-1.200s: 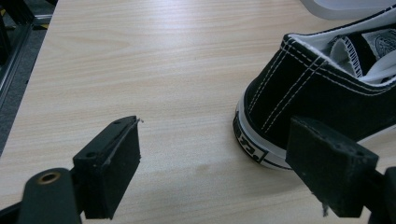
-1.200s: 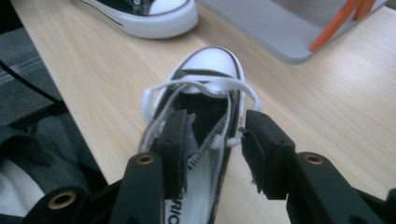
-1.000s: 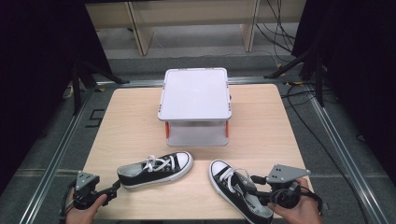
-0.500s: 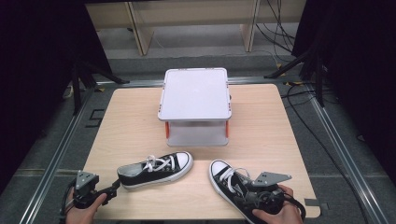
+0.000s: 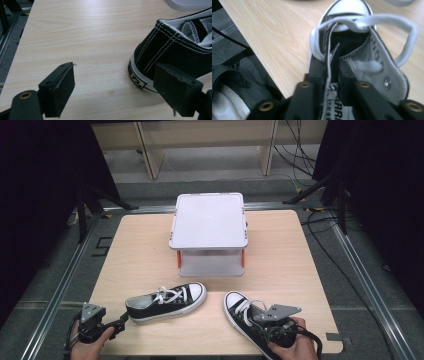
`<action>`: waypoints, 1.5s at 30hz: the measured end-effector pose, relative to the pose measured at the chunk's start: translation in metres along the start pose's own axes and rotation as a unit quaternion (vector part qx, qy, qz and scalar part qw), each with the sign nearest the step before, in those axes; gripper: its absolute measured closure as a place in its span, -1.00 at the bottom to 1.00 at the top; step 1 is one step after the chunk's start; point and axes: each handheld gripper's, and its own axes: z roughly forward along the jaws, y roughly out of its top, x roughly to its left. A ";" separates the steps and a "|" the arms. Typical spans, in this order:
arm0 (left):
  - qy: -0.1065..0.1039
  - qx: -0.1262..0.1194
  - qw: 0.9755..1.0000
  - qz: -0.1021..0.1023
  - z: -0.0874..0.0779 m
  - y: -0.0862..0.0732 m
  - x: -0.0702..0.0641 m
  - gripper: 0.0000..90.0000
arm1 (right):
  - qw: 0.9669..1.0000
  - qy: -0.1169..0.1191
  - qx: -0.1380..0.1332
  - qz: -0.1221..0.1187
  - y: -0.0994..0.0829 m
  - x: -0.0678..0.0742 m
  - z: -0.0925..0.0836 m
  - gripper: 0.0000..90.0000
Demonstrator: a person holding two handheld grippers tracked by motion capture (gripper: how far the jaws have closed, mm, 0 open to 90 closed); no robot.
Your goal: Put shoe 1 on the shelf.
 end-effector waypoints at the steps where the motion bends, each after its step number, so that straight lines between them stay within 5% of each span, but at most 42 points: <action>1: 0.000 0.000 1.000 -0.004 0.000 0.000 0.000 -0.63 | 1.000 0.001 0.001 -0.004 0.002 0.000 -0.001 0.81; 6: 0.000 -0.002 1.000 -0.004 0.000 0.000 0.000 -0.63 | 1.000 0.007 -0.008 0.004 0.005 -0.005 -0.005 0.85; 13: -0.002 0.001 1.000 -0.005 0.000 0.000 0.001 -0.64 | 0.996 0.075 -0.025 0.032 0.020 -0.017 -0.016 0.86; 15: -0.002 0.000 1.000 -0.004 0.000 0.000 0.001 -0.64 | 0.992 0.113 -0.028 0.052 0.032 -0.019 -0.023 0.86; 18: -0.001 -0.002 1.000 -0.006 0.000 0.000 0.001 -0.64 | 0.990 0.129 -0.038 0.045 0.048 -0.020 -0.032 0.86; 32: -0.002 -0.001 1.000 -0.004 -0.001 0.000 0.001 -0.64 | 0.988 0.123 -0.088 0.036 0.130 -0.029 -0.070 0.86; 38: -0.002 -0.001 1.000 -0.003 -0.001 0.000 0.001 -0.64 | 0.993 0.101 -0.054 0.023 0.176 -0.033 -0.081 0.86; 45: -0.003 -0.001 1.000 -0.003 -0.001 0.000 0.001 -0.64 | 0.995 0.090 -0.040 0.024 0.209 -0.038 -0.081 0.86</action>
